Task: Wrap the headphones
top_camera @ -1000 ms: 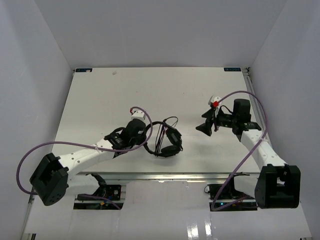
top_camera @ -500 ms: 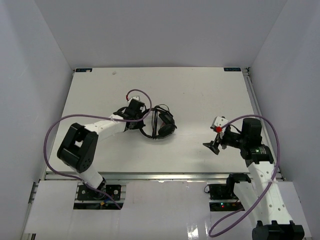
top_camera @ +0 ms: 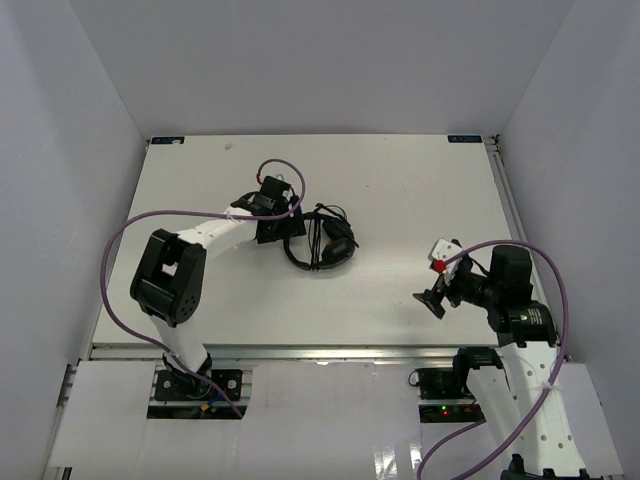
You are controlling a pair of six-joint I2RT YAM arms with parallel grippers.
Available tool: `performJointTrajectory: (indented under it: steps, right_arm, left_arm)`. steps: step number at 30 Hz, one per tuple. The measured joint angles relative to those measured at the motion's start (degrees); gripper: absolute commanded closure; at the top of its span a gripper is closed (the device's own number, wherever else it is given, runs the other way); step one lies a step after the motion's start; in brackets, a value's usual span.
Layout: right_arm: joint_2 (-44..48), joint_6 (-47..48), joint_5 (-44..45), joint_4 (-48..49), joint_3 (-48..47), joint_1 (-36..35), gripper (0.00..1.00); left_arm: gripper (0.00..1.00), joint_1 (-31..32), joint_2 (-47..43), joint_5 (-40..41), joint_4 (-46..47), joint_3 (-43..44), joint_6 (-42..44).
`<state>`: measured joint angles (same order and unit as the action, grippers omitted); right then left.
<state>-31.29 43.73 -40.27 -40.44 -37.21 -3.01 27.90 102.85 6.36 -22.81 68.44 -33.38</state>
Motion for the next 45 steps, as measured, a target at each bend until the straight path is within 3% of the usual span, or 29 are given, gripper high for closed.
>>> performJointTrajectory:
  steps: [5, 16, 21, 30, 45]
  right_arm:
    - [1.1, -3.1, 3.2, -0.6, -3.2, 0.0, 0.10]
    - [-7.1, -20.2, 21.0, 2.0, -13.8, 0.4, 0.10]
    - [-5.9, -27.2, 28.6, 3.4, -13.8, 0.5, 0.10]
    - [-4.5, -31.7, 36.5, 4.6, -13.8, 0.7, 0.10]
    - [-2.0, -31.7, 37.1, 6.4, -12.4, 0.7, 0.10]
  left_arm:
    - [0.02, -0.3, -7.6, -2.4, -2.1, -0.1, 2.7]
    - [0.02, -0.3, -51.6, -17.1, -1.3, -13.0, 7.5]
    - [0.02, -0.1, -64.0, -21.3, -3.0, -16.7, 7.6]
    - [0.02, 0.0, -69.6, -24.2, -5.9, -18.9, 7.6]
    - [0.02, 0.0, -73.0, -25.0, -7.5, -21.2, 7.5]
